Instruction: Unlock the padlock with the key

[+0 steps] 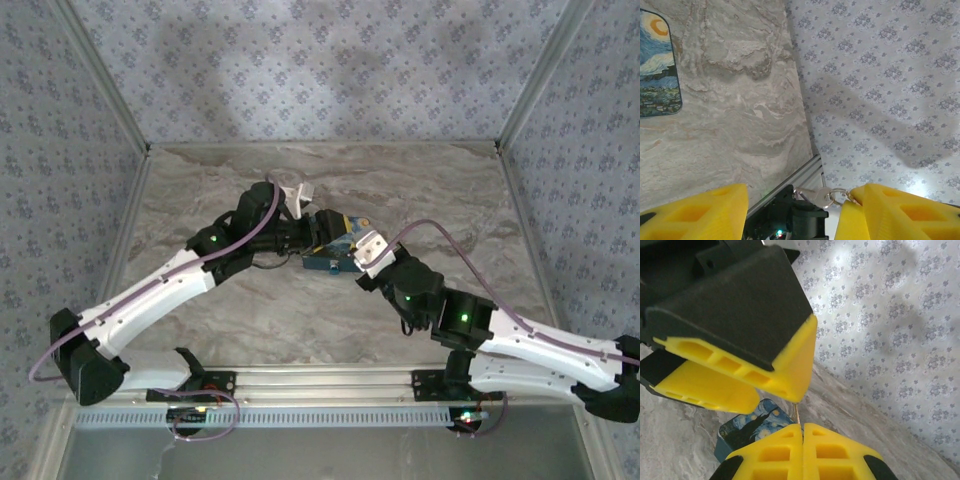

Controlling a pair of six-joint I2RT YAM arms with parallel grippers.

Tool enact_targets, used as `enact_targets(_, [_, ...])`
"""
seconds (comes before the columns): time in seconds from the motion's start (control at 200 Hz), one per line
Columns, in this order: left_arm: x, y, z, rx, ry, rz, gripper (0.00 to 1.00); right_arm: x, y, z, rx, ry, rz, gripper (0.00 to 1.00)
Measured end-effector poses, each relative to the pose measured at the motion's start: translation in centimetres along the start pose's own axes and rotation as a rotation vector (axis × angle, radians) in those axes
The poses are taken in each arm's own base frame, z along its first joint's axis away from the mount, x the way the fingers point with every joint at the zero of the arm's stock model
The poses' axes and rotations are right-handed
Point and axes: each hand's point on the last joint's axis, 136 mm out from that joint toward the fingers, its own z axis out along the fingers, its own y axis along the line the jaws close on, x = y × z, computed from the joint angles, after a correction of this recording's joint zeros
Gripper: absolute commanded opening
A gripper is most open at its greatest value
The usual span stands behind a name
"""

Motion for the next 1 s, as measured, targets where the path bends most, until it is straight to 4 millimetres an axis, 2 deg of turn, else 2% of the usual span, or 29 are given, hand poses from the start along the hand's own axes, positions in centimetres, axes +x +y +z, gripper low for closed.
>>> enact_targets(0.21, [0.1, -0.3, 0.6, 0.024, 0.018, -0.030, 0.52, 0.1, 0.6, 0.4, 0.002, 0.007, -0.030, 0.00])
enact_targets(0.305, [0.1, -0.6, 0.7, 0.036, 0.020, -0.035, 0.40, 0.2, 0.8, 0.6, 0.004, 0.010, -0.040, 0.00])
enact_targets(0.525, [0.2, -1.1, 0.7, 0.057, 0.023, -0.043, 0.31, 0.2, 1.6, 0.9, 0.001, 0.014, -0.080, 0.00])
enact_targets(0.904, [0.2, -0.6, 1.1, 0.044, 0.025, -0.055, 0.01, 0.6, 1.6, 1.0, 0.038, 0.026, -0.136, 0.00])
enact_targets(0.999, [0.2, -0.5, 1.1, 0.041, 0.025, -0.056, 0.00, 0.7, 1.7, 1.0, 0.043, 0.032, -0.153, 0.00])
